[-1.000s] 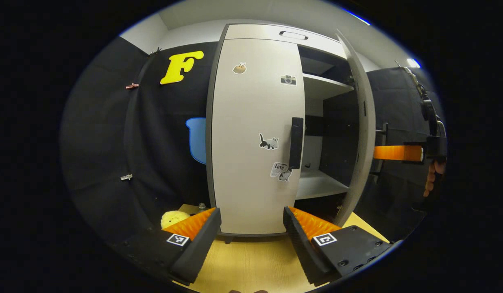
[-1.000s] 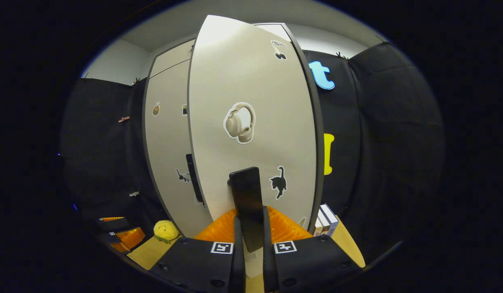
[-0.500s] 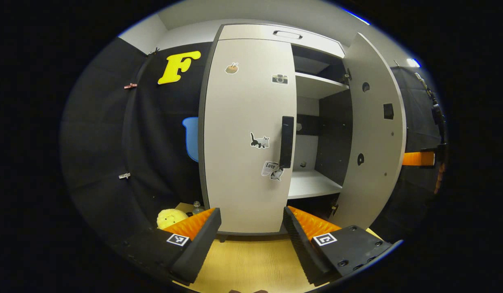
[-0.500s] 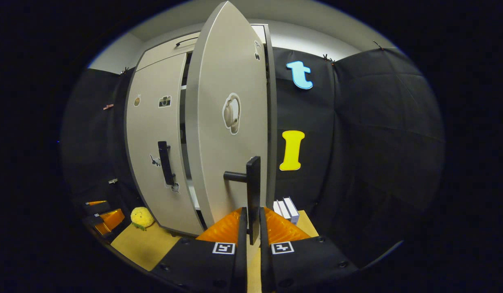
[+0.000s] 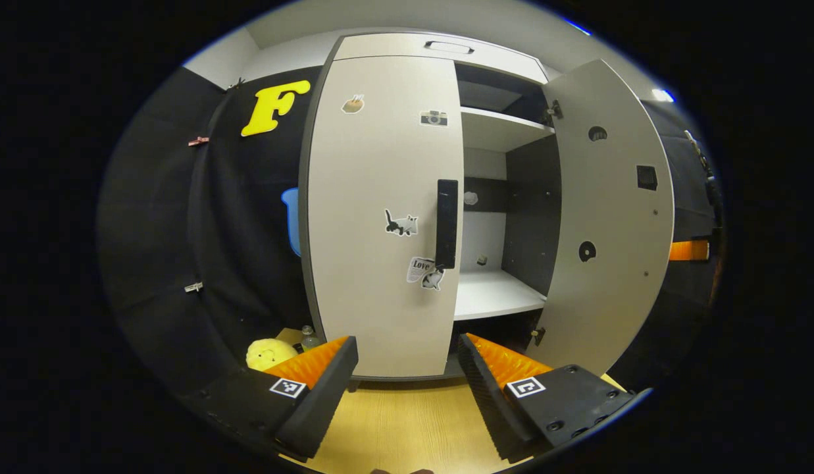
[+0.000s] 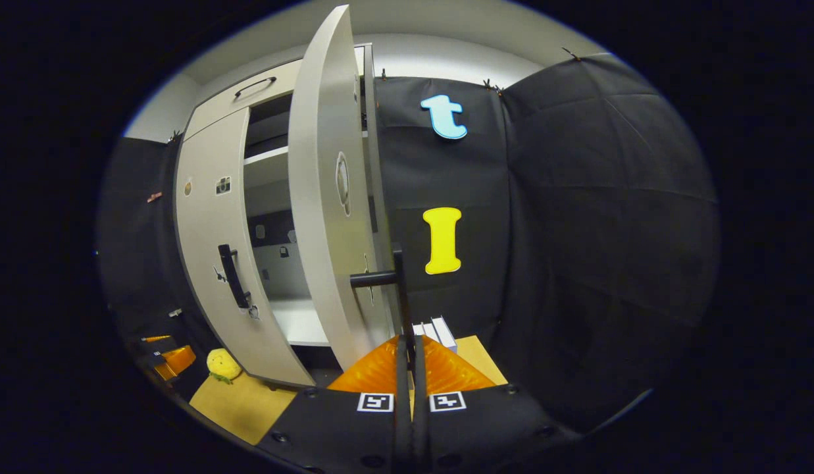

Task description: Open the right door of the double-door shoe cabinet with the right hand, and open the left door with the left hand.

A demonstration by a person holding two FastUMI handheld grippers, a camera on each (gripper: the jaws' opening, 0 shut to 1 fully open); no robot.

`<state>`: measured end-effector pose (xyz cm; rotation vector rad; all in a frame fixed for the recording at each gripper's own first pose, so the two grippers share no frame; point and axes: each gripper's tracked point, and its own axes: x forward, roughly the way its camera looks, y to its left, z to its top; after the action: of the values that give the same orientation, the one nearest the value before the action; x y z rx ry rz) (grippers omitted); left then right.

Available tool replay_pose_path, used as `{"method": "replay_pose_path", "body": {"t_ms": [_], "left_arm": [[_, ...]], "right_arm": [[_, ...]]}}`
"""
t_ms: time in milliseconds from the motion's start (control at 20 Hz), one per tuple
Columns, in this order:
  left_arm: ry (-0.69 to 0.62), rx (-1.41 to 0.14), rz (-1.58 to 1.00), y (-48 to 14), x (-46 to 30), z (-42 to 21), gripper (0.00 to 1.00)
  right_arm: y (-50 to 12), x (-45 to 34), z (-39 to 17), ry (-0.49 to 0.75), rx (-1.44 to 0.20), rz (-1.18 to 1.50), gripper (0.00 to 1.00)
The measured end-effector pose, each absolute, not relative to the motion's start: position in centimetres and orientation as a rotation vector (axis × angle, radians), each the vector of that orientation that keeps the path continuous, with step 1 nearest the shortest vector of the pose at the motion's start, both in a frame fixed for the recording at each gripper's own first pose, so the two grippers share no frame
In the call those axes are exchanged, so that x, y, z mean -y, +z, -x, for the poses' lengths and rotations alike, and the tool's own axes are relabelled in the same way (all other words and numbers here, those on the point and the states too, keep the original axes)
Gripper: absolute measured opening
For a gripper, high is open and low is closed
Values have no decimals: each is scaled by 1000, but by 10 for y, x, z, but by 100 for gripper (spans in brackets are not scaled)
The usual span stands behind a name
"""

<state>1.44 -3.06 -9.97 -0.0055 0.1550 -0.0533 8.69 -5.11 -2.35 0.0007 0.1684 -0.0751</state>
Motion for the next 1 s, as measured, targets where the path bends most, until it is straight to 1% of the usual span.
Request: {"method": "replay_pose_path", "body": {"t_ms": [200,500,650,700,750,800,850,900,950,1000], "left_arm": [[-85,-153,4,-99,38,-25,95],[-110,-163,17,-104,37,-31,95],[-117,-165,11,-105,34,-34,95],[-117,-164,8,-105,34,-34,95],[-119,-164,7,-105,32,-35,95],[-122,-165,8,-105,32,-35,95],[-124,-164,8,-105,32,-36,95],[-124,-164,6,-104,31,-36,95],[-121,-162,3,-103,29,-38,95],[-119,-160,0,-101,28,-39,95]], "right_arm": [[-20,49,-70,-102,-150,48,5],[-16,33,-32,-87,-124,60,5],[-16,11,-17,-64,-122,18,5],[-19,4,-15,-59,-118,7,9],[-18,-3,-14,-48,-111,-2,9],[-20,-11,-13,-38,-109,-7,22],[-22,-18,-15,-34,-107,-13,28],[-25,-25,-17,-28,-110,-24,32],[-29,-34,-18,-12,-120,-44,33],[-34,-43,-23,-1,-127,-68,39]]}}
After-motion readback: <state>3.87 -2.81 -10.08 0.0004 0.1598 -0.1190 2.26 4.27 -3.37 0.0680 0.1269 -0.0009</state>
